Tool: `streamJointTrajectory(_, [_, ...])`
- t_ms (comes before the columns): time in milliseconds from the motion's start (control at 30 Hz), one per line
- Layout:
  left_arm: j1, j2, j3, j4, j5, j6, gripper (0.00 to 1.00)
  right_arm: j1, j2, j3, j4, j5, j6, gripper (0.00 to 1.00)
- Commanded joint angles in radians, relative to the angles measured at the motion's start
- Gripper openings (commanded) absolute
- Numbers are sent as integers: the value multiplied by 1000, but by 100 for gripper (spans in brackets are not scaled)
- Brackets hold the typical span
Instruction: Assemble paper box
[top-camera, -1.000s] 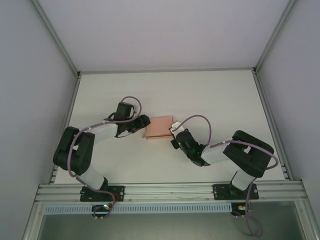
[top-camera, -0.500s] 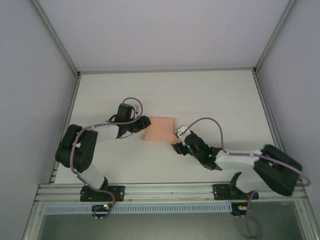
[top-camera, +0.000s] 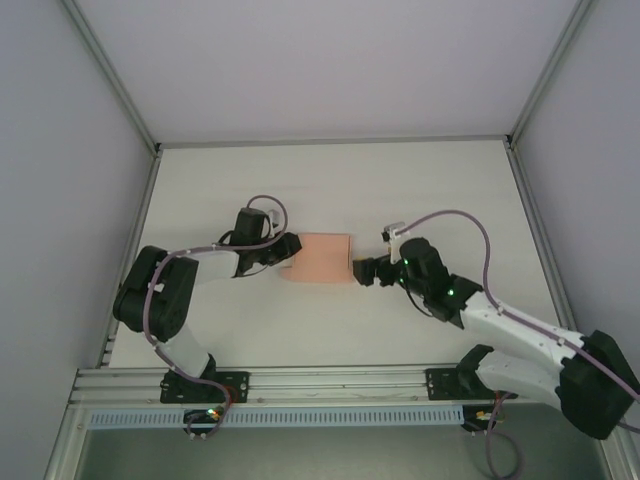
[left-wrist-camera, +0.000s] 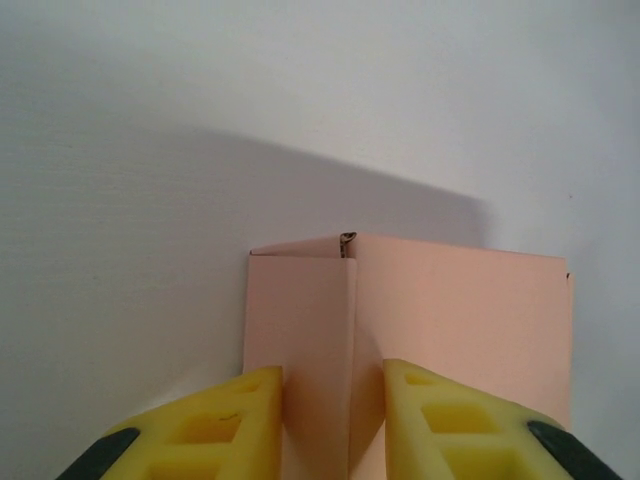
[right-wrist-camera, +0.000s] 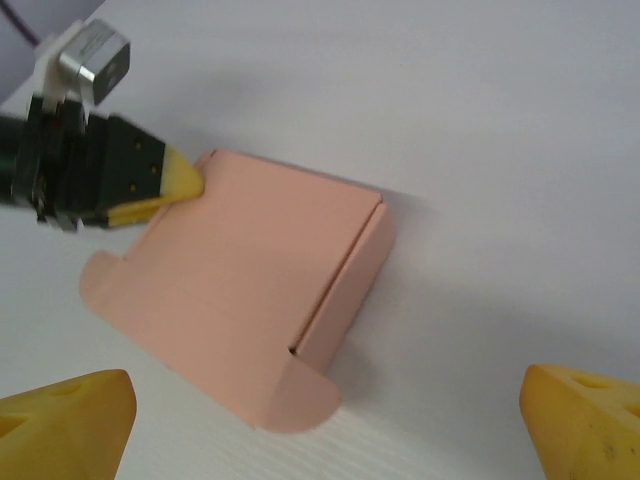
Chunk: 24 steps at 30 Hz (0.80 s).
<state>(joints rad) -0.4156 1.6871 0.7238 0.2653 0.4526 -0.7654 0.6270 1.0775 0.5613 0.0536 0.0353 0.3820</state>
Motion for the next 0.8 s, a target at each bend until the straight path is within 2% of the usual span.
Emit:
streamJointTrajectory(0, [36,69,-74,-55,-6,-17,26,-34,113,92,-99,-166,137,100])
streamJointTrajectory(233, [119,74,-159,84,88,-67,23,-104,368,268,-205,-332,172,100])
streamJointTrajectory(567, [125,99,-179,135,109,-56,22,-114,621,357,-3,-522,247,100])
streamJointTrajectory(700, [126,118,-192,170,117,-66,22,-122,702,368,102,-607,286,95])
streamJointTrajectory(767, [126,125,-194,192,128,-72,20,-122,731,373,173,-666,309,88])
